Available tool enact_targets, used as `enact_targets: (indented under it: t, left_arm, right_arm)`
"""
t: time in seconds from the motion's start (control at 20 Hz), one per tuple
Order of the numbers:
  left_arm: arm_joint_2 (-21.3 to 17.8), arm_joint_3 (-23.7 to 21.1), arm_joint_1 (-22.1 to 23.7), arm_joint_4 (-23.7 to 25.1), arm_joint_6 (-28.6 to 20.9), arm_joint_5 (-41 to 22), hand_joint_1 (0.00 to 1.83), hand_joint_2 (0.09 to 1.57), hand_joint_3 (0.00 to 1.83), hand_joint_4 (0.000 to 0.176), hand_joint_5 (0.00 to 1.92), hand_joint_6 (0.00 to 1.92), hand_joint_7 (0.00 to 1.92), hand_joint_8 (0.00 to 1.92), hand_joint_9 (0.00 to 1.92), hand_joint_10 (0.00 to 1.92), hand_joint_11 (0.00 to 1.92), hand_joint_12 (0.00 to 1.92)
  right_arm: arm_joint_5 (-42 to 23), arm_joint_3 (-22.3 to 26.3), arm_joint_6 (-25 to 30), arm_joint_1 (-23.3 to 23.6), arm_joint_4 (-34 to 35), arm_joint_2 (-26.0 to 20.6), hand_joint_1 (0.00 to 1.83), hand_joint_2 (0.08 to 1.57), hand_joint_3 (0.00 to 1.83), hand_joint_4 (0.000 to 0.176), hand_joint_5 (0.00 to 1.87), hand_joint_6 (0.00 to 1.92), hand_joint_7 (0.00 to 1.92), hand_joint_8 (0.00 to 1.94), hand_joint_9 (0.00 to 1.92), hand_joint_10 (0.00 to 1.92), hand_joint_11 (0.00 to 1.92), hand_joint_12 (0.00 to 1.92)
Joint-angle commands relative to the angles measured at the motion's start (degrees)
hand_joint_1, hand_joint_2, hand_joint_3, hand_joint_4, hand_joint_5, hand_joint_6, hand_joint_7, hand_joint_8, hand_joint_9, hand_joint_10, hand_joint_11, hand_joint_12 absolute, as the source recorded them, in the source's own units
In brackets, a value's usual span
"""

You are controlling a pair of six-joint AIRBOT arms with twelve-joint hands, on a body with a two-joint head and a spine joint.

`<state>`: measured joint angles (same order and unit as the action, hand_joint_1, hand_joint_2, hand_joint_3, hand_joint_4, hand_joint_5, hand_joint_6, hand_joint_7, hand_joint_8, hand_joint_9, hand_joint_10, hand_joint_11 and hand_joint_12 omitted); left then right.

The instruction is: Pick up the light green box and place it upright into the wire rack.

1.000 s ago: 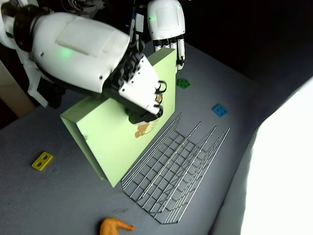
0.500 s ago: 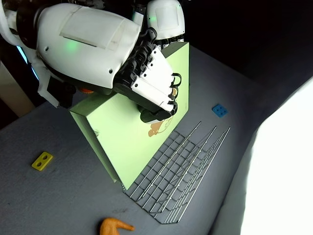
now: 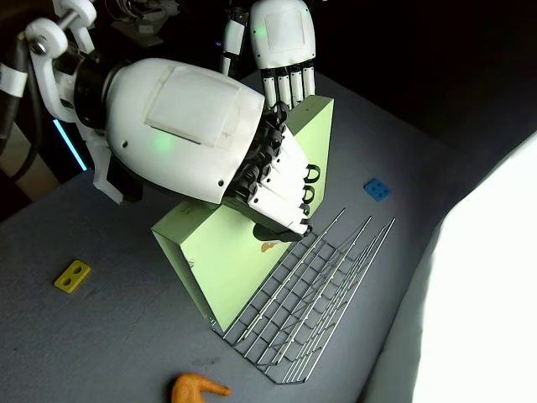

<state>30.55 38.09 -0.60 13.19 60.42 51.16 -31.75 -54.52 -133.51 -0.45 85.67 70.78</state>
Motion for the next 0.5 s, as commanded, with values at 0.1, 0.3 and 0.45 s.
enact_targets:
  t: [0.1,0.3,0.45]
  left_arm:
    - [-0.2,-0.2,0.4,1.2,0.3,-3.3,0.0,1.23,0.01,0.0,0.04,0.01,0.05,0.0,0.03,0.0,0.0,0.09]
    - [-0.2,-0.2,0.4,1.2,0.3,-3.3,0.0,1.23,0.0,0.0,0.05,0.0,0.06,0.0,0.04,0.0,0.0,0.12]
    - [-0.2,-0.2,0.5,1.3,0.3,-3.3,0.0,1.23,0.0,0.0,0.05,0.0,0.06,0.0,0.04,0.0,0.0,0.12]
  right_arm:
    - [-1.5,-0.9,1.1,0.4,-3.5,0.2,1.36,1.18,0.0,0.0,0.86,0.95,0.88,1.28,0.72,1.51,0.44,1.76]
    - [-1.6,-2.1,2.4,0.7,-3.4,0.7,1.35,1.19,0.0,0.0,0.86,0.99,0.85,1.34,0.68,1.52,0.41,1.77]
    - [-1.5,-2.0,2.2,1.3,-3.4,0.5,1.35,1.19,0.0,0.0,0.86,1.01,0.86,1.31,0.68,1.53,0.4,1.79]
